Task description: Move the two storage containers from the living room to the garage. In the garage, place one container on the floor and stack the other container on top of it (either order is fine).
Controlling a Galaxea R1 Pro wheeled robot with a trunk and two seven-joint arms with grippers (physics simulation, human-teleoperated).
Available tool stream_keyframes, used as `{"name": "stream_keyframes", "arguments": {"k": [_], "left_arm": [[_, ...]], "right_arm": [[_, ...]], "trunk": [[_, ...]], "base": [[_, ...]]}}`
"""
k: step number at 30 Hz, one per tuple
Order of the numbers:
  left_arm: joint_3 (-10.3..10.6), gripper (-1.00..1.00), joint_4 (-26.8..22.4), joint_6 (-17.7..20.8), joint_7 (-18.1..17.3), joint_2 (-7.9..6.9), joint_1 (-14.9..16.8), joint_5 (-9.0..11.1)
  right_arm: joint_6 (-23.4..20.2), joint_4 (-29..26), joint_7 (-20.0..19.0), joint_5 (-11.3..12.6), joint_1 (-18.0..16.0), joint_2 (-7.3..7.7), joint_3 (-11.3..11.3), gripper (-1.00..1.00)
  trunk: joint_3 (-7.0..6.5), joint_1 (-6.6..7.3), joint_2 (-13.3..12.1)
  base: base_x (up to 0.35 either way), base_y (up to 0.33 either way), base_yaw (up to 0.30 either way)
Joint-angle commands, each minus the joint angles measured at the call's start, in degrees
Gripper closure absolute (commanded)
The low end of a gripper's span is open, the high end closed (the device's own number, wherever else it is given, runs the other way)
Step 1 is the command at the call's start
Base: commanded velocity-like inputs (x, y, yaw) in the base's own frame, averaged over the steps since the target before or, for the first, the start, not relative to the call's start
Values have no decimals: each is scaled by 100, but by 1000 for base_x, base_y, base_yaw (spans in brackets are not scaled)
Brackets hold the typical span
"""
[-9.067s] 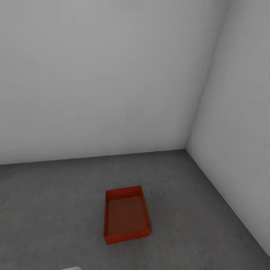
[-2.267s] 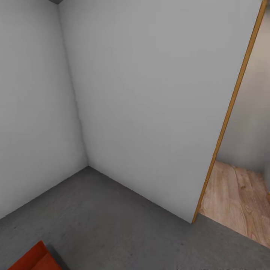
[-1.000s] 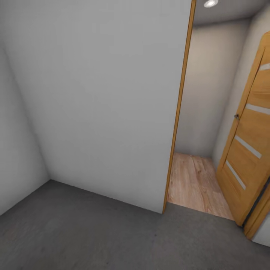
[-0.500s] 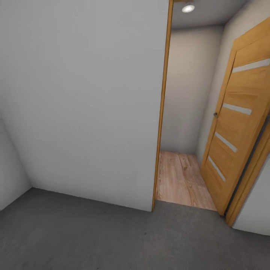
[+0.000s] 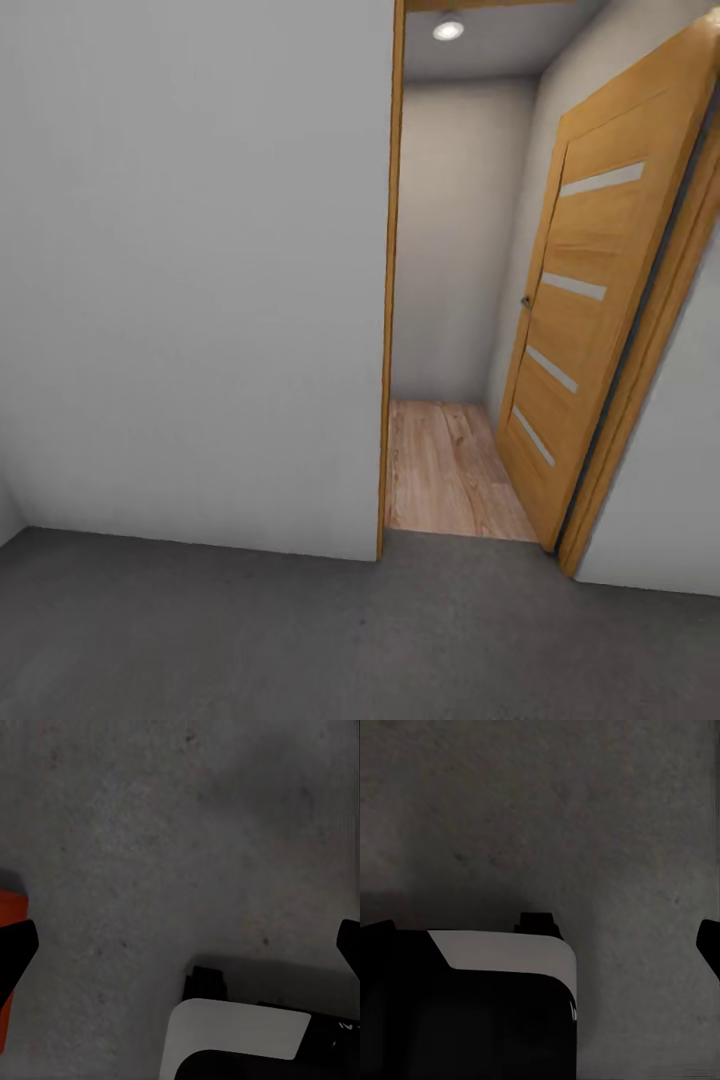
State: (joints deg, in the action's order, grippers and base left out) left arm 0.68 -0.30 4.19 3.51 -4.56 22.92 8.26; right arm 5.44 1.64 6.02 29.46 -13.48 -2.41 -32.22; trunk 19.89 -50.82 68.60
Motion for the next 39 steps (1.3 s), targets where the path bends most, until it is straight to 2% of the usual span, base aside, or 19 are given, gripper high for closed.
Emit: {"name": "stream_keyframes", "arguments": {"k": [1, 39], "left_arm": [[11, -100, -3, 21, 10, -1, 2, 53], [11, -100, -4, 21, 10, -1, 2, 53]], "right_arm": [[28, 19, 4, 51, -8, -5, -48, -100], [28, 16, 4, 51, -6, 2, -48, -100]], "trunk": [[6, 0, 4], [6, 0, 4]], "base": [[0, 0, -242], [0, 0, -242]]}}
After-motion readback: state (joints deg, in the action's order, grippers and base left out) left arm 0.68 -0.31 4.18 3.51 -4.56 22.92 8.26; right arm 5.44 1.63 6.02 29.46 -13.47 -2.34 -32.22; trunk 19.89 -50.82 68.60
